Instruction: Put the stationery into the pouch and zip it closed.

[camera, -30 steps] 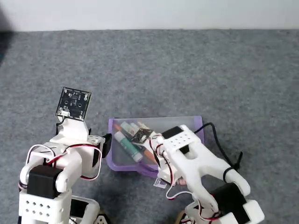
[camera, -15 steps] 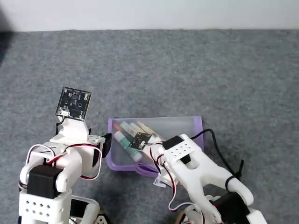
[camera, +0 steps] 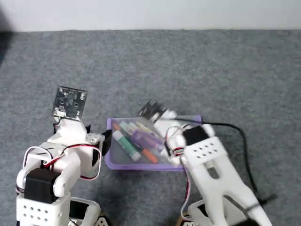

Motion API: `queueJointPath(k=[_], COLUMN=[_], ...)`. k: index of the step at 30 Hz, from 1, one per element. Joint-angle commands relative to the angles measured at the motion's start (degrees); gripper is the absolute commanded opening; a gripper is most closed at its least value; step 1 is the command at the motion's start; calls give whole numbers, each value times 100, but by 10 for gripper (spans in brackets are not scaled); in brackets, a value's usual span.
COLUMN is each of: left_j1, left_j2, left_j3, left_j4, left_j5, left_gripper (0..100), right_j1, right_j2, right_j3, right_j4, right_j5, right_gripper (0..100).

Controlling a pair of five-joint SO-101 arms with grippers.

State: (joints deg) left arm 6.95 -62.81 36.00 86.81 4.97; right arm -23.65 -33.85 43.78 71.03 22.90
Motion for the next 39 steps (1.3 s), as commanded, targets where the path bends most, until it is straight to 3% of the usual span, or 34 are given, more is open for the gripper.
queueJointPath(k=[1, 9, 17, 26, 34, 39], left_j1=[-44, 0, 9, 141, 1116, 1204], left_j2=[-44, -44, -18, -35, -35, -9], left_j3=[-453, -567, -514, -84, -84, -119], left_j4=[-185, -105, -545, -1477, -1512, -1530], left_j5=[202, 0, 299, 730, 1037, 1037], left_gripper=[185, 209, 249, 250, 247, 246], right_j1=[75, 66, -365, -1226, -1473, -1473], right_j2=[-884, -1692, -1798, -1780, -1455, -1209], right_j3=[-835, -1758, -1802, -1776, -1960, -2321], right_j4=[31, -1095, -2949, -3846, -4558, -4576], right_j5=[-782, -2259, -2804, -2708, -2075, -2022], right_gripper=[8, 8, 8, 8, 8, 8])
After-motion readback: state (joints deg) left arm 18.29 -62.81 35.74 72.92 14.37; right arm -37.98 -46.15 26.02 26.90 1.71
